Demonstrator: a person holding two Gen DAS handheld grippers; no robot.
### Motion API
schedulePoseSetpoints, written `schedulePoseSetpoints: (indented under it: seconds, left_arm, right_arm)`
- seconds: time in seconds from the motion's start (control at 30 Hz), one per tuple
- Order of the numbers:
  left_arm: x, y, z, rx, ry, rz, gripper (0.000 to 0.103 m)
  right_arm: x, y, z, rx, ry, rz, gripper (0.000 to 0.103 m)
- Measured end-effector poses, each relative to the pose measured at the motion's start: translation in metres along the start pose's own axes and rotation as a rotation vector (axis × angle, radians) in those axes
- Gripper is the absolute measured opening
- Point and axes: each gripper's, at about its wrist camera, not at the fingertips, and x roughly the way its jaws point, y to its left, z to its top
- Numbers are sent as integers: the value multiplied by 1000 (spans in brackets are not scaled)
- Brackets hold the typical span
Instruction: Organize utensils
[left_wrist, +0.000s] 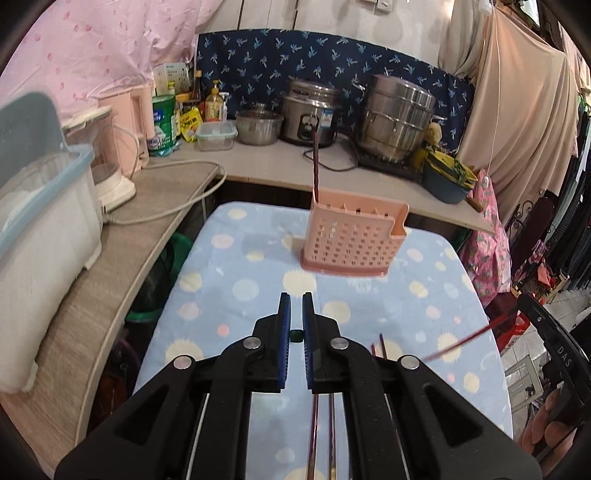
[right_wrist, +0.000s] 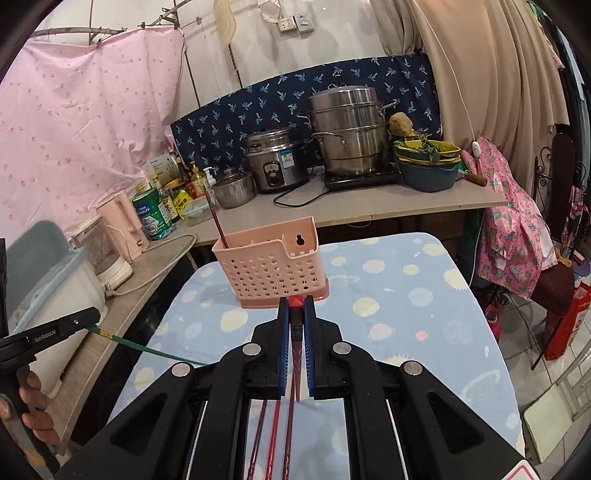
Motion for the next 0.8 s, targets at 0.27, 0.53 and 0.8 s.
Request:
schedulePoseSetpoints:
  seconds: [0.27, 0.53, 0.8]
  left_arm:
    - [8, -11, 59, -8, -68, -25, 6]
    - [3, -26, 131, -44, -204, -73, 6]
    - [15, -36, 193, -78, -324, -123, 0]
  right_arm:
    - [19, 2, 53, 32, -67, 40, 7]
    - [42, 4, 120, 94, -180, 91, 7]
    - [76, 21, 183, 101, -266, 106, 7]
